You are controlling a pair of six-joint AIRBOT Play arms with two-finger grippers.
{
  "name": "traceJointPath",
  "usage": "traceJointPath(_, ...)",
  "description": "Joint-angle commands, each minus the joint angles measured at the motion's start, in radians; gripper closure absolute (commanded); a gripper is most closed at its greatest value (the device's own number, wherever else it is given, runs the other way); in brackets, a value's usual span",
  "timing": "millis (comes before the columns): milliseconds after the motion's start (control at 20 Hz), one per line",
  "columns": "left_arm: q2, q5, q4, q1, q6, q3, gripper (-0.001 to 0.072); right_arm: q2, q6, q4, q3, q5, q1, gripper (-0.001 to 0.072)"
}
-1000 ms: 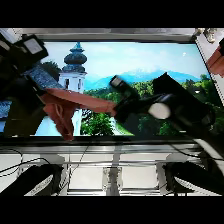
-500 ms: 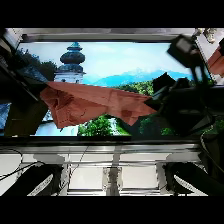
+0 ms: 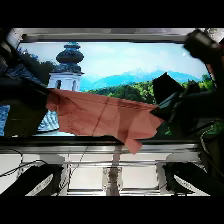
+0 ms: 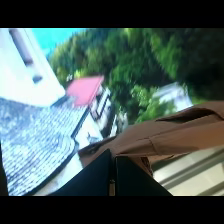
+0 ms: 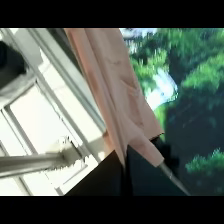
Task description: Fold the clothes and pants, and hang the long-sleeved shirts on hangers.
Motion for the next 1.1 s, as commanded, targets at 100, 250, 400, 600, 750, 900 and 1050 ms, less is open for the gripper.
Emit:
traceJointPath(100, -0.224, -0.032, 0.036, 0.003, 0.061, 0.0, 0.0692, -0.211, -0.092, -0.065, 0.006, 0.042, -0.001, 0.0709)
traceJointPath(250, -0.32, 0.101, 0.092, 0.013, 0.105, -0.001, 0.0693, -0.328, -0.123, -0.262, 0.006, -0.089, -0.001, 0.0709)
traceJointPath(400, -0.369, 0.269, 0.19, 0.014, 0.127, -0.002, 0.0693, -0.403, -0.122, -0.332, 0.006, -0.31, -0.059, 0.0709)
traceJointPath(600, -0.404, 0.502, 0.222, 0.019, 0.128, -0.004, 0.0693, -0.465, -0.103, -0.325, 0.006, -0.54, -0.189, 0.0708)
traceJointPath(750, -0.422, 0.619, 0.221, 0.039, 0.132, -0.048, 0.0693, -0.493, -0.115, -0.323, 0.006, -0.603, -0.257, 0.0709)
traceJointPath(900, -0.423, 0.684, 0.214, 0.067, 0.156, -0.179, 0.0693, -0.52, -0.14, -0.277, 0.005, -0.591, -0.288, 0.0709)
traceJointPath(1050, -0.423, 0.711, 0.214, 0.098, 0.222, -0.326, 0.0693, -0.533, -0.196, -0.142, -0.048, -0.547, -0.28, 0.0709)
